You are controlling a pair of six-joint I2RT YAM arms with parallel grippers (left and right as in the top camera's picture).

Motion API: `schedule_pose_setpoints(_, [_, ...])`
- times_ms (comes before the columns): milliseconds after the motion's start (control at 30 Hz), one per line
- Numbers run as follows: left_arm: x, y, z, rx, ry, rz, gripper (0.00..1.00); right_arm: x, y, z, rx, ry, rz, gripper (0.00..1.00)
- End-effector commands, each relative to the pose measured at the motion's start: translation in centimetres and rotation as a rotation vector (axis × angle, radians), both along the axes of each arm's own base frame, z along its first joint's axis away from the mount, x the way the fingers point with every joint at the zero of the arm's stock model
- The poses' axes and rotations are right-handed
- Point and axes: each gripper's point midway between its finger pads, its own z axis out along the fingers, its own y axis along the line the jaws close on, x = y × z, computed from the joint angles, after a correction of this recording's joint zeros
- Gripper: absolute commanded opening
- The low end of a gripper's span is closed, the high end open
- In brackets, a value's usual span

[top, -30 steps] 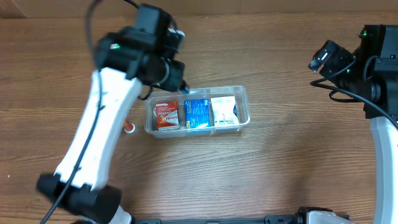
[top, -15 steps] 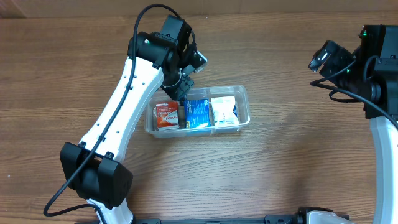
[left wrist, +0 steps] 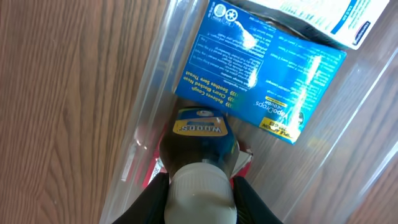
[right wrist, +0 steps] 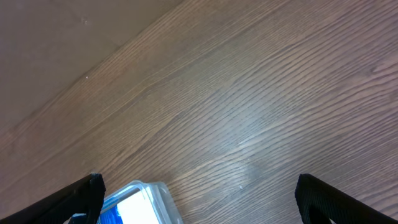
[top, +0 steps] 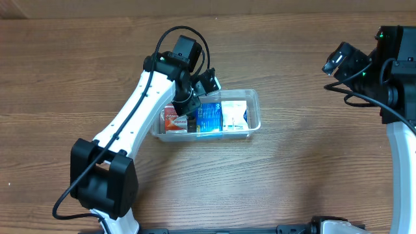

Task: Pack container
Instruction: 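Lift the syrup bottle and lower it into the container, then move left gripper to the orange tube and grasp it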

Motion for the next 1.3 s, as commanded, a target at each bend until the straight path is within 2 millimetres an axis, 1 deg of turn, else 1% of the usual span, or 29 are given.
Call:
schedule_pose_setpoints(0, [-1.3,0.4,-1.9,0.015,0.053,-0.022,0.14,-0.1,-0.1,0.8,-0.001,-0.027,-0.003,1.0])
schedule_pose_setpoints(33, [-1.1,0.4,-1.9,0.012,0.048,-0.022,0.18,-0.1,-0.1,0.8,-0.001,-0.027,-0.003,1.0])
schedule_pose_setpoints(67, [-0.7,0.0,-1.8,-0.006,0.032,-0.016,0.19,-0.1,-0.1,0.8,-0.001,-0.027,-0.003,1.0])
schedule_pose_setpoints(100, [-0.6,-0.2,-1.7,-0.018,0.029,-0.014,0.13,-0.1,-0.1,0.8,-0.001,-0.027,-0.003,1.0])
schedule_pose_setpoints(133, [-0.5,-0.4,-1.5,-0.02,0.024,-0.002,0.09,-0.1,-0.1,0.8,-0.001,-0.027,-0.003,1.0])
schedule_pose_setpoints(200, [0.0,-0.5,-0.9,-0.013,0.0,0.029,0.06,-0.1,-0.1,0.8,-0.001,-0.027,-0.003,1.0])
schedule_pose_setpoints(267, [0.3,-0.6,-0.3,-0.019,-0.01,0.039,0.05,-0.1,-0.1,0.8,-0.001,-0.027,-0.003,1.0])
schedule_pose_setpoints(367, [0.3,-0.5,-0.1,-0.018,-0.013,0.039,0.04,-0.1,-0.1,0.8,-0.001,-0.027,-0.003,1.0])
schedule_pose_setpoints(400, [0.4,-0.6,0.2,-0.022,-0.018,0.041,0.04,-0.1,-0.1,0.8,-0.001,-0.027,-0.003,1.0])
schedule_pose_setpoints(467, [0.6,-0.8,1.4,-0.036,-0.032,0.053,0.04,-0.1,-0.1,0.8,-0.001,-0.027,-0.003,1.0])
schedule_pose_setpoints(533, [0.8,-0.9,1.9,-0.044,-0.038,0.05,0.04,-0.1,-0.1,0.8,-0.001,-0.027,-0.003,1.0])
schedule_pose_setpoints(633, [0.3,-1.8,1.9,-0.09,-0.014,0.029,0.04,-0.1,-0.1,0.8,-0.001,-0.027,-0.003,1.0])
schedule_pose_setpoints(733, [0.3,-1.6,1.8,-0.084,-0.014,0.016,0.06,-0.1,-0.1,0.8,-0.001,-0.027,-0.003,1.0])
schedule_pose_setpoints(800, [0.5,-1.2,1.5,-0.082,-0.006,0.028,0.09,-0.1,-0.1,0.8,-0.001,-0.027,-0.003,1.0])
schedule_pose_setpoints(933, [0.1,-1.1,-0.4,-0.083,0.053,0.044,0.16,-0.1,-0.1,0.8,-0.001,-0.027,-0.003,1.0])
schedule_pose_setpoints(1000, [0.2,-1.2,-0.4,-0.091,0.056,0.072,0.21,-0.1,-0.1,0.8,-0.001,-0.027,-0.003,1.0])
schedule_pose_setpoints(1033, [0.3,-1.3,0.0,-0.101,0.049,0.1,0.3,-0.1,-0.1,0.8,-0.001,-0.027,-0.003,1.0])
schedule_pose_setpoints(1067, [0.5,-1.3,0.5,-0.11,0.041,0.123,0.36,-0.1,-0.1,0.8,-0.001,-0.027,-0.003,1.0])
schedule_pose_setpoints(1100, [0.8,-1.4,1.2,-0.123,0.03,0.155,0.39,-0.1,-0.1,0.8,-0.001,-0.027,-0.003,1.0])
schedule_pose_setpoints(1167, [1.3,-1.6,3.5,-0.148,0.004,0.199,0.48,-0.1,-0.1,0.8,-0.001,-0.027,-0.003,1.0])
schedule_pose_setpoints(1200, [1.6,-1.7,5.0,-0.162,-0.011,0.221,0.5,-0.1,-0.1,0.8,-0.001,-0.027,-0.003,1.0])
schedule_pose_setpoints(1233, [2.1,-1.4,7.7,-0.172,-0.046,0.282,0.5,-0.1,-0.1,0.8,-0.001,-0.027,-0.003,1.0])
schedule_pose_setpoints(1267, [2.5,-0.6,9.5,-0.159,-0.077,0.363,0.49,-0.1,-0.1,0.8,-0.001,-0.027,-0.003,1.0])
